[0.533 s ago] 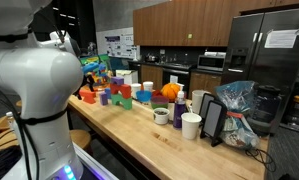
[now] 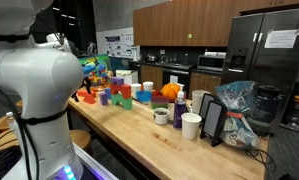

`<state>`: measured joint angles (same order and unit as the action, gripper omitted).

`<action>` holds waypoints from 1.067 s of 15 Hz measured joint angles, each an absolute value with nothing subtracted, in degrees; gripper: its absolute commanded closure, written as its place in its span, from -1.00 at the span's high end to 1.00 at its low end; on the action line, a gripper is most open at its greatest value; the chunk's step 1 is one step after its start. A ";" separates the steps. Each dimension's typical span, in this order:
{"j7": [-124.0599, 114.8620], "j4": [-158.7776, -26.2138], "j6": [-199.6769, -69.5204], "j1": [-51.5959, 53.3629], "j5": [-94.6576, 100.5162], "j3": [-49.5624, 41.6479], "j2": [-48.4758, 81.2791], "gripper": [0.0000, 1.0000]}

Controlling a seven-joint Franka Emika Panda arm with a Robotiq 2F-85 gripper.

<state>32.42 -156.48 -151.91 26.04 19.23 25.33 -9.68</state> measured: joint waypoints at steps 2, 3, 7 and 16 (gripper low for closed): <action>32.41 -156.48 -151.91 26.04 19.23 25.33 -9.52 1.00; 32.40 -156.47 -151.91 26.04 19.23 25.33 -9.48 1.00; 32.39 -156.45 -151.91 26.06 19.23 25.29 -9.39 1.00; 31.60 -154.34 -155.65 26.16 22.77 25.23 -5.99 1.00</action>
